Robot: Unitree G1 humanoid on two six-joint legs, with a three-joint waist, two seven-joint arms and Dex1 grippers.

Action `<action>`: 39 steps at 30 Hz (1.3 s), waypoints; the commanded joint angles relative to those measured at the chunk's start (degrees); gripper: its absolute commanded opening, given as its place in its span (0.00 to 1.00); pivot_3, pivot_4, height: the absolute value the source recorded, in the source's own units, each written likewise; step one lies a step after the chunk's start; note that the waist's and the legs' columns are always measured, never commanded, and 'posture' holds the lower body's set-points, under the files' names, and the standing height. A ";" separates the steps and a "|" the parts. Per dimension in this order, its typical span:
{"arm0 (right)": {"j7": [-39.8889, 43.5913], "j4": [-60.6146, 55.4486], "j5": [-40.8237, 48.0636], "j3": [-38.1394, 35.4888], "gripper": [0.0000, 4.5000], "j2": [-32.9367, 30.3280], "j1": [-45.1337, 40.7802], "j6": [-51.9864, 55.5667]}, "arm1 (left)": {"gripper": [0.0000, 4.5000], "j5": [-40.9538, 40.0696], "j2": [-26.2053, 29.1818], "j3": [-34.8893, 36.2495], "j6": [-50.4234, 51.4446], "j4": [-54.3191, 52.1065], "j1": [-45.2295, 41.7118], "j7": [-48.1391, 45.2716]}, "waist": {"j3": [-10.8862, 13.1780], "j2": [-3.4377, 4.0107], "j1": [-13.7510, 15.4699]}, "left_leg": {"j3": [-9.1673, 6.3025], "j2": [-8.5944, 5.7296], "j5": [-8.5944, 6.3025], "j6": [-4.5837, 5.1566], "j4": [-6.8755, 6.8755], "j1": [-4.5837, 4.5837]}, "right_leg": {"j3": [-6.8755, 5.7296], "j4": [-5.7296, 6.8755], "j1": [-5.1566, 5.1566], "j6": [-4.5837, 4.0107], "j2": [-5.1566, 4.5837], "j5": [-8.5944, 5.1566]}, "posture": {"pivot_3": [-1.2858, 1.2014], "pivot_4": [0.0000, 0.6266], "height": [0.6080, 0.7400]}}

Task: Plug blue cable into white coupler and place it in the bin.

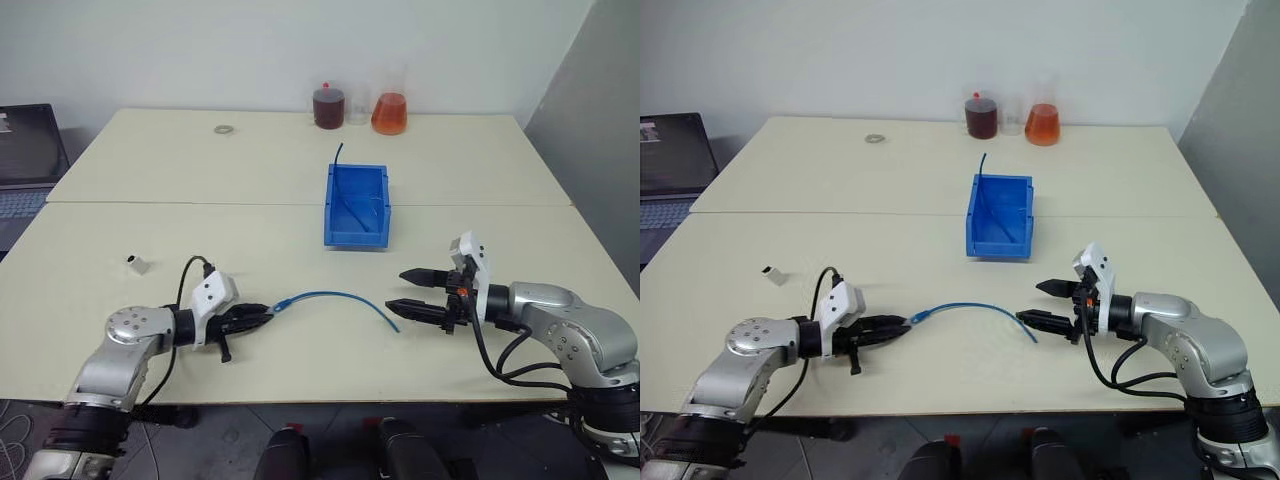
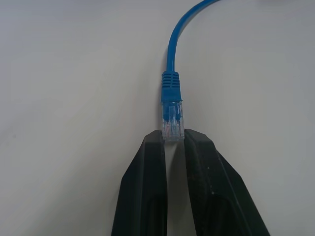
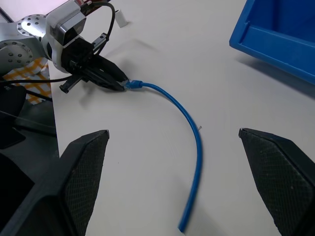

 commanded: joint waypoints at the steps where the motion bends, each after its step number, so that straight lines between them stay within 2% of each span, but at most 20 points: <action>1: 0.15 -1.39 0.85 -0.64 1.00 -0.32 0.29 -1.01 | 0.06 -4.07 -0.10 1.96 8.80 -6.69 -1.90 2.91 | 0.00 0.00 -0.05 | 0.01 0.00 0.00 0.00 -0.01 0.00 | 0.01 -0.01 -0.01 0.00 0.00 0.00 | 0.52 0.24 1.00; 4: -1.45 -3.58 4.54 -2.56 1.00 0.50 -0.17 1.97 | 0.06 -15.12 -1.19 6.46 26.29 -12.50 -5.83 6.94 | 0.02 -0.04 -0.02 | -0.05 0.01 0.00 0.00 0.01 -0.04 | -0.05 0.01 -0.02 0.00 0.00 0.00 | 0.52 0.24 1.00; 7: -5.05 -5.47 14.55 -6.94 1.00 2.97 -1.73 9.41 | 0.06 -24.09 -2.42 8.99 38.39 -16.81 -8.61 10.18 | 0.04 -0.06 -0.09 | -0.11 0.02 0.00 0.00 0.03 -0.07 | -0.11 0.03 -0.01 0.01 0.01 0.00 | 0.52 0.24 1.00; 10: -10.30 -5.00 24.98 -11.45 1.00 5.12 -3.22 16.04 | 0.06 -32.42 -5.71 11.46 47.74 -19.40 -11.42 15.42 | 0.03 -0.06 -0.14 | -0.09 0.00 0.00 0.00 0.02 -0.03 | -0.06 0.02 0.01 0.01 0.01 0.00 | 0.52 0.24 1.00; 15: -16.66 -2.03 27.73 -12.70 1.00 7.74 -3.80 16.72 | 0.06 -45.03 -9.76 14.38 57.97 -19.98 -14.72 20.44 | 0.03 -0.06 -0.15 | -0.12 0.00 0.00 0.00 0.03 -0.04 | -0.08 0.02 0.00 0.01 0.02 0.00 | 0.52 0.24 1.00; 22: -22.27 2.63 32.59 -13.34 1.00 12.16 -7.33 17.48 | 0.06 -53.96 -13.23 15.61 62.43 -16.22 -18.74 25.64 | 0.03 -0.06 -0.18 | -0.08 -0.01 0.00 -0.01 0.04 0.00 | -0.01 0.07 0.00 0.00 0.06 0.01 | 0.52 0.24 1.00; 37: -29.63 3.68 41.85 -12.17 1.00 16.57 -9.06 17.09 | 0.06 -53.75 -16.04 11.72 59.59 -15.89 -18.78 27.35 | 0.03 -0.06 -0.17 | -0.02 -0.04 0.00 0.00 0.02 -0.02 | 0.09 0.00 -0.02 -0.01 0.06 0.01 | 0.52 0.24 1.00; 39: -29.83 3.69 42.51 -11.99 0.92 16.47 -8.94 17.21 | 0.06 -53.73 -16.05 11.53 59.32 -15.99 -18.55 27.31 | 0.03 -0.06 -0.17 | -0.02 -0.04 0.00 0.00 0.02 -0.02 | 0.09 0.00 -0.02 -0.01 0.06 0.01 | 0.52 0.24 1.00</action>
